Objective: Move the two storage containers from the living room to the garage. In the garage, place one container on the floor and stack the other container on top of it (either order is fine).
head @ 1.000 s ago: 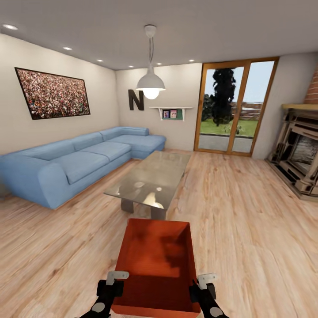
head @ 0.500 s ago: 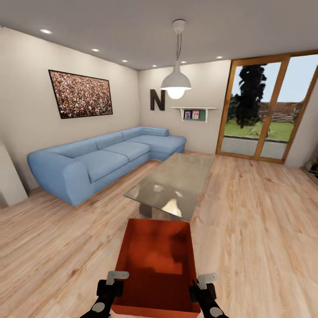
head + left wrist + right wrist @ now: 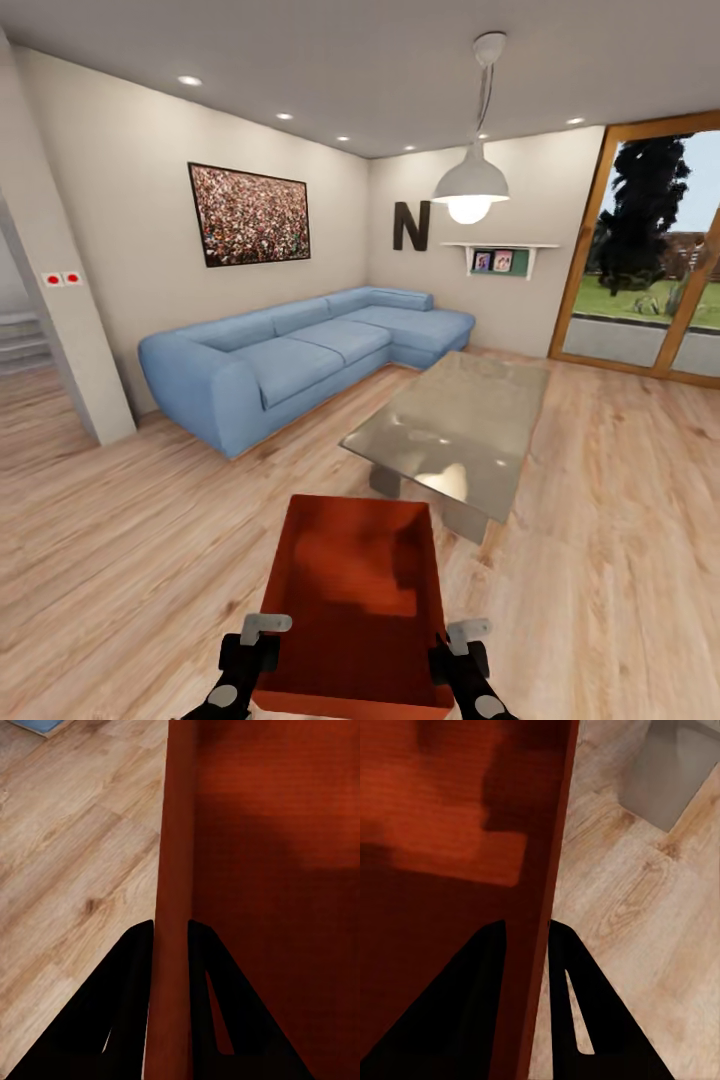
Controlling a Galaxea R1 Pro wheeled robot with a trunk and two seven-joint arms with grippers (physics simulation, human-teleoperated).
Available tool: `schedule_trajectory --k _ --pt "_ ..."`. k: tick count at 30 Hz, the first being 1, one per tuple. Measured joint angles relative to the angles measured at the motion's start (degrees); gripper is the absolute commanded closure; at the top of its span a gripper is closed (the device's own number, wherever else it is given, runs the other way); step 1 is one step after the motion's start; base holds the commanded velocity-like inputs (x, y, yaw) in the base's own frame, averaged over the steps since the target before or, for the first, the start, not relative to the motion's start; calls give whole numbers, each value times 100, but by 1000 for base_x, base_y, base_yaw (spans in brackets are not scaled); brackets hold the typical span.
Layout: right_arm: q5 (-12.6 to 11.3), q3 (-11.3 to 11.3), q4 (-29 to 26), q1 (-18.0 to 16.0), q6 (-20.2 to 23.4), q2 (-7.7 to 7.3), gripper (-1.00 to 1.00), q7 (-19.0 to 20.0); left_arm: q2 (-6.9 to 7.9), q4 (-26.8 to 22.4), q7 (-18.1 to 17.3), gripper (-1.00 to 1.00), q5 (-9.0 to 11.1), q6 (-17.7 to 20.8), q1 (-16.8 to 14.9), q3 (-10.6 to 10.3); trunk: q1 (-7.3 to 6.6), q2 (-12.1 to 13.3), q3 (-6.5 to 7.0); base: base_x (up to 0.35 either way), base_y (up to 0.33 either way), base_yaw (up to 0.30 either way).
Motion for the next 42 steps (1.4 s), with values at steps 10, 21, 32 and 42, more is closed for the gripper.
schedule_trajectory --k 10,21,32,42 --pt "12 -11 3 0 -1 0 100 2 0 2 1 100 6 -1 1 -5 0 0 0 1 349 267" --pt "15 -13 3 0 0 0 100 1 0 2 2 100 5 0 0 -7 0 0 0 0 348 267" --pt "13 -13 4 -2 -4 1 100 0 0 1 3 100 12 -6 2 -13 0 0 0 0 171 267" --pt "13 -12 4 -2 -4 1 100 0 1 1 2 100 12 -7 2 -13 0 0 0 14 3 267"
